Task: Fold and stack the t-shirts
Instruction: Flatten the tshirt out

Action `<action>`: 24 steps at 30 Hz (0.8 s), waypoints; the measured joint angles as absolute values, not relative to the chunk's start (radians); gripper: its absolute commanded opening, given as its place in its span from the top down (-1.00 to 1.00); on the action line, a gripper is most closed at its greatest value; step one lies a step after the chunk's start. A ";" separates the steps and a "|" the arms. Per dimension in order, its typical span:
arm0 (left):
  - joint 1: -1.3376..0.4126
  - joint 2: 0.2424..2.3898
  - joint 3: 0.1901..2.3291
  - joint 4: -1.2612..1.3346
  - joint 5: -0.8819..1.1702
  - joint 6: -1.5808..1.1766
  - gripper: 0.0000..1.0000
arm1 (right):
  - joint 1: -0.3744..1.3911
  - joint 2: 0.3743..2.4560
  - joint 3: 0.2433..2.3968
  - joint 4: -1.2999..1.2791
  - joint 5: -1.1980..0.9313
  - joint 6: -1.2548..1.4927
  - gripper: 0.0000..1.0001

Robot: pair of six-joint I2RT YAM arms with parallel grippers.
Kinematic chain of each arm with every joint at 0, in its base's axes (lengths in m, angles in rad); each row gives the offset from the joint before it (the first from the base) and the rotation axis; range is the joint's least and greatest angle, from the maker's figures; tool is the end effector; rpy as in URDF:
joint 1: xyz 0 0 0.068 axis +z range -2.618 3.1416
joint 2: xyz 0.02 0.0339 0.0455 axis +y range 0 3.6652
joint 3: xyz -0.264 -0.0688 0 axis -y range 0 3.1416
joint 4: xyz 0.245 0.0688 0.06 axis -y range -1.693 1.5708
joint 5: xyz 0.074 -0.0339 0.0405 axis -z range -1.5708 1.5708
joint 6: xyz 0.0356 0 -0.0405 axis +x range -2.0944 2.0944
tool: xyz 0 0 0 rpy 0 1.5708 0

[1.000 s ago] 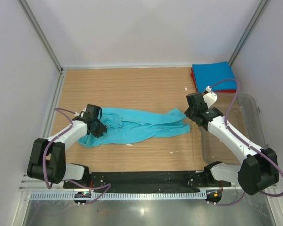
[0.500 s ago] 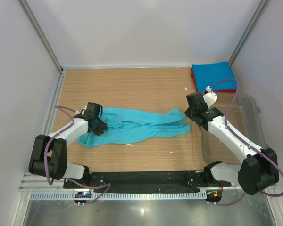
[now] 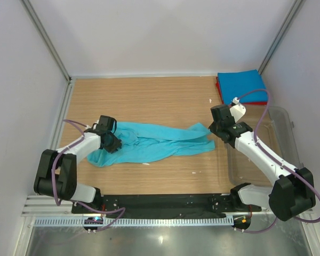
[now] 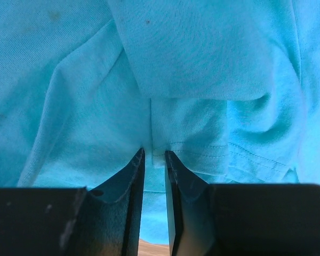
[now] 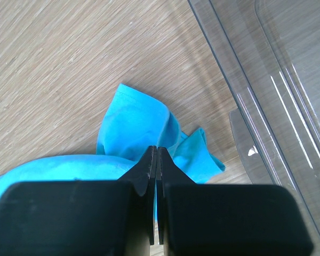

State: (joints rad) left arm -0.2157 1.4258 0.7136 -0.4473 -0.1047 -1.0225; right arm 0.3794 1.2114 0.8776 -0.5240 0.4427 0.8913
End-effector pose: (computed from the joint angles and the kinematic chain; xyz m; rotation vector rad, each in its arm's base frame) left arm 0.2452 -0.0499 0.1598 -1.1027 2.5073 -0.2147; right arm 0.2358 0.0776 0.2567 0.7744 2.1924 0.0924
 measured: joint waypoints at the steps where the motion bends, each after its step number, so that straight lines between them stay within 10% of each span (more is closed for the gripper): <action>1: -0.216 1.427 0.715 -0.447 -0.105 -1.023 0.56 | 0.379 1.211 0.878 -0.524 0.443 0.891 0.98; 14: -0.216 1.445 0.725 -0.445 -0.106 -1.022 0.82 | 0.379 1.211 0.877 -0.524 0.445 0.888 0.98; 24: -0.216 1.446 0.744 -0.459 -0.121 -1.021 0.57 | 0.379 1.211 0.876 -0.524 0.446 0.888 0.97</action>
